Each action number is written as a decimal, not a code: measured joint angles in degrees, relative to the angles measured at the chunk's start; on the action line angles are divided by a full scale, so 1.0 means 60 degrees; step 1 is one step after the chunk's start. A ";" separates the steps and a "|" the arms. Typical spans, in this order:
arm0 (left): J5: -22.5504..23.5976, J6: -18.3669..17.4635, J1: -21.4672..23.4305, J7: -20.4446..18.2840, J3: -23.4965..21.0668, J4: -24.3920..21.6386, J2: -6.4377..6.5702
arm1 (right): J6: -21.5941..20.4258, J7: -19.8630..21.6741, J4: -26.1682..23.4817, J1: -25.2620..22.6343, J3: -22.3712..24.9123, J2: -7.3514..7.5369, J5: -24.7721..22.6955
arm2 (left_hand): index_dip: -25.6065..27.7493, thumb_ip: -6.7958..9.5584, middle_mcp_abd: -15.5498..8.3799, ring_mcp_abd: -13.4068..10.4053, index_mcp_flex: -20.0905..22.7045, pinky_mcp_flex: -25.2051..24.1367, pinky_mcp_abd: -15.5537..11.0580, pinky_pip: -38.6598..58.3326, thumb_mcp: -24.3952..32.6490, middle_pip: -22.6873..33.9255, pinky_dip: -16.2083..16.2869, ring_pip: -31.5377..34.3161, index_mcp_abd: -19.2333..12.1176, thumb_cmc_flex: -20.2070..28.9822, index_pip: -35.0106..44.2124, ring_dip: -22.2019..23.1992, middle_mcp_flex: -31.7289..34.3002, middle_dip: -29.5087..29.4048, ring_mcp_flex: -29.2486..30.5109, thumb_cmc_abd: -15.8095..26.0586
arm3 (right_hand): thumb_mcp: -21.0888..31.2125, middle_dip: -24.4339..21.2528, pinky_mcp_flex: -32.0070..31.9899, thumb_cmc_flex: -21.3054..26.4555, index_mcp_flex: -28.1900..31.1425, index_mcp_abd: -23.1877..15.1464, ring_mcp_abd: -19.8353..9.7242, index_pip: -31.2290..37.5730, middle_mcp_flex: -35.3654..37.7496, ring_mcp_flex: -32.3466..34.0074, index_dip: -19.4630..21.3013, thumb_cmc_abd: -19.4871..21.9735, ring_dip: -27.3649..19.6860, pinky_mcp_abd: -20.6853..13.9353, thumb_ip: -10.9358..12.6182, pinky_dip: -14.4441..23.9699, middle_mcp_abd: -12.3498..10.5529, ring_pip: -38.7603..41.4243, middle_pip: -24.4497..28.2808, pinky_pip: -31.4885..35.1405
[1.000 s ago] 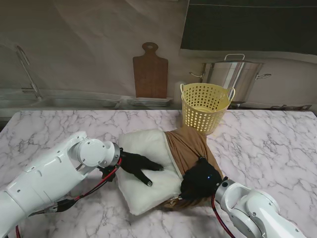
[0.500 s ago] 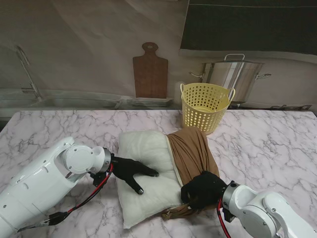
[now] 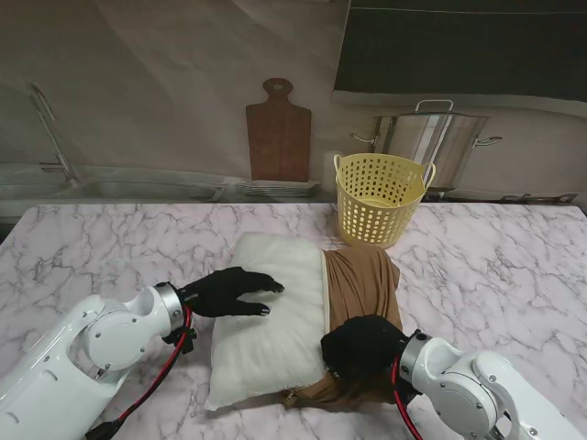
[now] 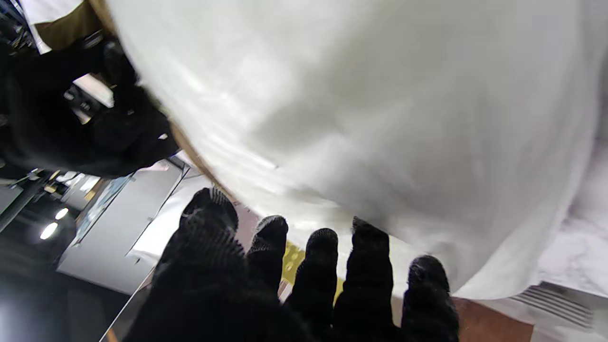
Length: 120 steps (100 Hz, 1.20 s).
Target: Remove the pillowcase from the pillow and put it in the laundry basket
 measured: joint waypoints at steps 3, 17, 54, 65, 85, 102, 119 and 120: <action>-0.0041 -0.0031 0.0111 0.0041 -0.0054 -0.0124 -0.0019 | 0.0000 -0.0004 0.0028 0.0030 -0.0032 0.0001 0.0037 | 0.0038 0.0000 0.0066 0.0090 0.0029 0.0000 0.0034 0.0000 -0.0007 0.0004 0.0000 0.0000 0.0011 -0.0049 0.0068 0.0001 0.0114 0.0004 -0.0026 0.0003 | 0.0000 0.0000 0.0046 0.0000 0.0000 0.0000 0.0000 0.0000 0.0001 0.0005 -0.0001 0.0000 0.0003 0.0012 0.0000 0.0030 0.0001 0.0072 0.0026 0.0036; -0.0669 0.0251 0.0273 -0.0368 0.0100 -0.0490 -0.0013 | -0.0025 -0.0187 0.0163 0.0132 -0.0160 0.0002 0.0223 | 0.0157 0.0000 0.0544 0.0547 -0.0557 -0.0402 0.0287 0.0004 -0.0025 -0.0373 -0.0325 -0.0319 0.0521 -0.1625 -0.0252 -0.0057 -0.0402 0.0057 -0.0716 0.0115 | -0.0002 -0.0002 0.0081 0.0000 0.0000 0.0000 0.0006 0.0000 0.0002 0.0103 -0.0017 0.0035 0.0010 0.0241 -0.0102 0.0158 0.0009 0.0174 0.0101 0.0377; -0.1228 0.1039 -0.2276 -0.2350 0.2729 0.1156 0.0392 | -0.0226 -0.1379 0.0250 -0.0150 0.0069 -0.0180 -0.0824 | -0.0108 0.0000 -0.0028 0.0003 -0.1774 -0.0759 -0.0498 -0.1750 -0.0038 -0.0759 -0.0677 -0.0910 0.0291 -0.3139 -0.0909 -0.0412 -0.1898 -0.0398 -0.1904 -0.1232 | -0.2080 -0.0475 -0.0487 -0.1146 -0.0443 -0.0077 -0.0101 -0.2956 -0.0283 -0.0133 -0.3010 0.1704 0.0249 -0.0158 -0.0217 0.0560 -0.0219 0.0191 0.0102 0.0801; -0.1284 0.1060 -0.2604 -0.2439 0.3124 0.1387 0.0405 | -0.0007 -0.2102 0.0061 -0.0619 0.0338 -0.0291 -0.1186 | -0.0131 0.0000 -0.0112 -0.0112 -0.1973 -0.0801 -0.0604 -0.2032 -0.0018 -0.0837 -0.0678 -0.1029 0.0234 -0.3113 -0.1152 -0.0465 -0.2230 -0.0406 -0.2081 -0.1346 | -0.2608 -0.0530 -0.0722 -0.1618 -0.0485 -0.0054 -0.0197 -0.4523 -0.0545 -0.0398 -0.2906 0.2233 0.0332 -0.0738 0.0141 0.0611 -0.0220 0.0156 0.0102 0.0598; -0.1226 0.1060 -0.3287 -0.2657 0.3821 0.1742 0.0461 | 0.0410 -0.2749 -0.0354 -0.0980 0.0406 -0.0353 -0.2481 | -0.0339 0.0000 -0.0397 -0.0574 -0.2290 -0.0793 -0.0932 -0.2274 -0.0003 -0.0845 -0.0639 -0.1225 -0.0008 -0.2629 -0.1418 -0.0598 -0.2835 -0.0489 -0.2221 -0.1646 | -0.3468 0.0125 -0.0983 -0.1724 -0.3036 -0.0026 -0.0318 -0.7619 -0.1429 -0.1117 -0.4344 0.2407 0.0673 -0.0938 0.0182 0.0606 -0.0238 0.0593 0.0310 0.0437; -0.1326 0.1038 -0.3528 -0.2649 0.4113 0.1943 0.0461 | 0.0374 -0.1345 -0.0493 -0.0599 0.0109 -0.0231 -0.2639 | -0.0357 -0.0017 -0.0502 -0.0683 -0.2368 -0.0789 -0.1061 -0.2389 -0.0092 -0.0836 -0.0532 -0.1252 -0.0156 -0.2291 -0.1419 -0.0600 -0.2841 -0.0616 -0.2223 -0.1682 | -0.3692 0.1149 -0.1241 -0.1940 -0.3711 -0.0066 -0.0403 -0.8215 -0.1459 -0.1602 -0.4950 0.2513 0.1155 -0.0869 0.0184 0.0650 -0.0662 0.2191 0.1485 0.0438; -0.1309 0.1070 -0.3693 -0.2798 0.4281 0.1964 0.0473 | 0.0435 -0.0625 -0.0493 -0.0009 -0.0353 -0.0106 -0.4228 | -0.0382 -0.0017 -0.0536 -0.0812 -0.2475 -0.0789 -0.1192 -0.2643 -0.0084 -0.0864 -0.0463 -0.1432 -0.0165 -0.2290 -0.1556 -0.0636 -0.2988 -0.0804 -0.2245 -0.1682 | -0.4199 0.2221 -0.1089 -0.2541 -0.3101 -0.0269 -0.1240 -0.7643 -0.1433 -0.1720 -0.4945 0.3422 0.1319 -0.0867 0.0185 0.0852 -0.1213 0.4051 0.2510 0.0533; -0.1297 0.1073 -0.3704 -0.2821 0.4288 0.1961 0.0473 | 0.0446 -0.0624 -0.0491 -0.0001 -0.0356 -0.0106 -0.4261 | -0.0387 -0.0017 -0.0543 -0.0832 -0.2477 -0.0789 -0.1215 -0.2664 -0.0080 -0.0875 -0.0462 -0.1460 -0.0176 -0.2290 -0.1582 -0.0638 -0.2990 -0.0808 -0.2245 -0.1682 | -0.4256 0.2324 -0.1088 -0.2543 -0.2898 -0.0274 -0.1253 -0.7629 -0.1425 -0.1720 -0.4943 0.3490 0.1319 -0.0867 0.0185 0.0866 -0.1237 0.4188 0.2558 0.0534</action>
